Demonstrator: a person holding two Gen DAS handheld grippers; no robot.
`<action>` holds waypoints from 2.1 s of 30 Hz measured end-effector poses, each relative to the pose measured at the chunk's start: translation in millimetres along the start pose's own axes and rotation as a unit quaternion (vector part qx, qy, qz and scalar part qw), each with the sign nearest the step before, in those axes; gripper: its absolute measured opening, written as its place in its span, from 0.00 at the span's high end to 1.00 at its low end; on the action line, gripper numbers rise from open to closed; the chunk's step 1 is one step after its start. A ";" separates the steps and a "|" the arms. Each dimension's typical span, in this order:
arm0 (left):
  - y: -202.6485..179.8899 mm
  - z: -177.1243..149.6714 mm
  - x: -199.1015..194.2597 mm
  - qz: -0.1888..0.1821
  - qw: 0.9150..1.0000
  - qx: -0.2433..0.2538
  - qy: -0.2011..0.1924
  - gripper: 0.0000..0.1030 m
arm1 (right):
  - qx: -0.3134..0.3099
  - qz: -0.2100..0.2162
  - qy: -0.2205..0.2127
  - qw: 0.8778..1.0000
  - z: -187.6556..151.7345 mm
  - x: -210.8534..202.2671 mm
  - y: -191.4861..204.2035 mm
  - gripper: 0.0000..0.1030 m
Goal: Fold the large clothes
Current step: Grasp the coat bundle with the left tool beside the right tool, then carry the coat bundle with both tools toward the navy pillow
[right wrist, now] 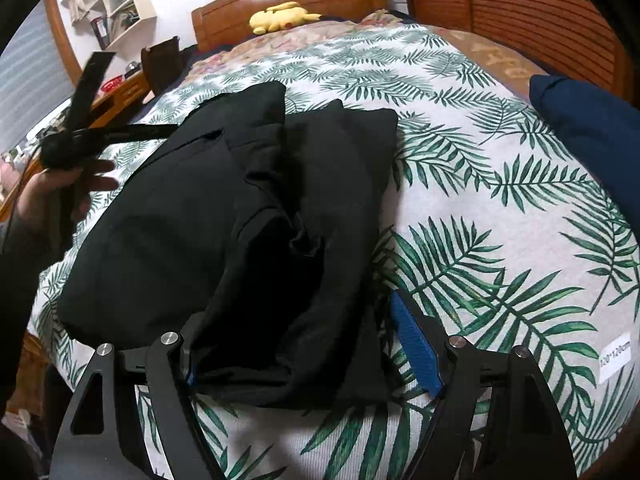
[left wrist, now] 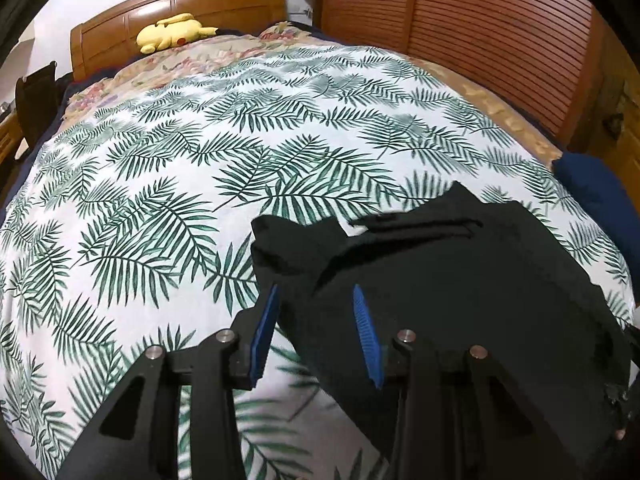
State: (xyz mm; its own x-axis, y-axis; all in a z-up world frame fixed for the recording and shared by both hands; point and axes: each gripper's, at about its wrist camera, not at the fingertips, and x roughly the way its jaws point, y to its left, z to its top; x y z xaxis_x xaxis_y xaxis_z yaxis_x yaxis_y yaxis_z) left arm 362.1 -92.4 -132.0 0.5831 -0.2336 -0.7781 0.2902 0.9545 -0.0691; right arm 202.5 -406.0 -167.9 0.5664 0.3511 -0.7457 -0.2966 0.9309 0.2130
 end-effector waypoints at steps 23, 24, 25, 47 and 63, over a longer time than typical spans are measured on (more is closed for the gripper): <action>12.0 10.4 39.3 -0.003 1.000 -0.005 0.026 0.64 | 0.024 0.013 0.011 1.000 -1.1 7.0 -0.3 0.19; 9.7 10.5 40.6 -0.004 1.000 0.000 0.029 0.72 | 0.024 0.015 0.011 1.000 -1.8 6.5 0.2 0.20; 5.8 10.4 40.9 -0.002 0.999 0.010 0.031 0.78 | 0.024 0.021 0.010 0.999 -2.3 6.1 -0.4 0.21; -36.9 43.5 -89.3 0.064 0.995 0.052 -0.055 1.00 | -0.038 0.059 -0.106 0.992 21.0 -68.6 13.8 0.85; -205.7 126.1 -119.4 -0.004 0.983 0.115 -0.143 1.00 | -0.081 -0.090 -0.209 0.970 58.5 -199.0 -98.0 0.86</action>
State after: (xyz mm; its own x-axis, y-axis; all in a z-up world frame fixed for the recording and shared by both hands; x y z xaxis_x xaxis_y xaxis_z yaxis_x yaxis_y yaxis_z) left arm 328.5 -284.2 53.8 0.7601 -0.3154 -0.5681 0.4403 0.8930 0.0934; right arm 163.8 -561.2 -3.4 0.8727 0.2262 -0.4327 -0.2618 0.9648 -0.0237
